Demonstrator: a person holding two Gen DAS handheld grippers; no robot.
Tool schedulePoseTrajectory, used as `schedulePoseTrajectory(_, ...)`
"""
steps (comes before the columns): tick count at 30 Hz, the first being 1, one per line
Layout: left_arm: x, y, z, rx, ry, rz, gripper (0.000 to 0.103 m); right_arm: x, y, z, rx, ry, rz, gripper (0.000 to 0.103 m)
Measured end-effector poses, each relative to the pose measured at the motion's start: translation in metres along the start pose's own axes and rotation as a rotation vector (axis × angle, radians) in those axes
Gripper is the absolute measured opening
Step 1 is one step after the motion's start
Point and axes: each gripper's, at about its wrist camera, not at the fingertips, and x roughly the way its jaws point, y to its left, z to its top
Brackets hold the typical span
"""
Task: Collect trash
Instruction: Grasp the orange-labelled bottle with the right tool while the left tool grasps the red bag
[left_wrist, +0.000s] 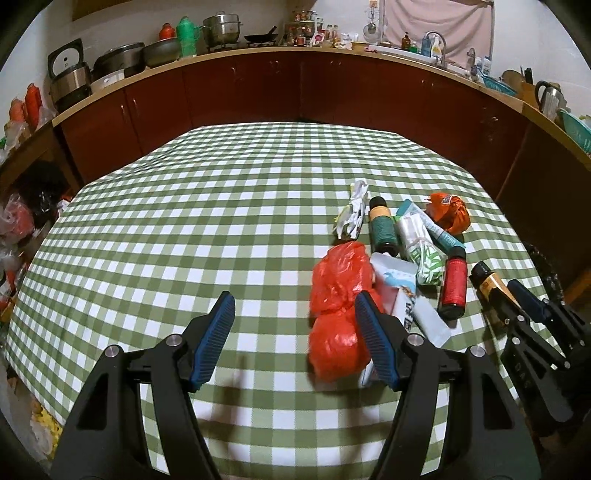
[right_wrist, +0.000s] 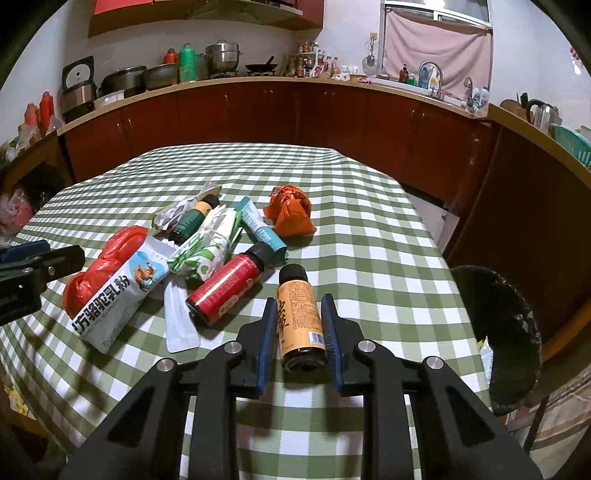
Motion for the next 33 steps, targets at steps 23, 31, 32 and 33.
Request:
schedulePoseTrajectory(23,0.025,-0.017,-0.007,0.036,0.044,-0.067,0.063,0.002,-0.011,-0.005,0.022,-0.001,0.012,0.025)
schedulePoseTrajectory(31,0.024,-0.014,-0.014,0.077,0.027,-0.06,0.036,0.001,-0.01,-0.005,0.017,-0.002,0.013,0.025)
schedulePoseTrajectory(32,0.023,-0.014,-0.015,0.081,0.023,-0.056,0.036,0.001,-0.009,-0.005,0.016,-0.004,0.013,0.025)
schedulePoseTrajectory(33,0.022,-0.014,-0.015,0.082,0.018,-0.05,0.036,0.001,-0.01,-0.005,0.016,-0.007,0.013,0.025)
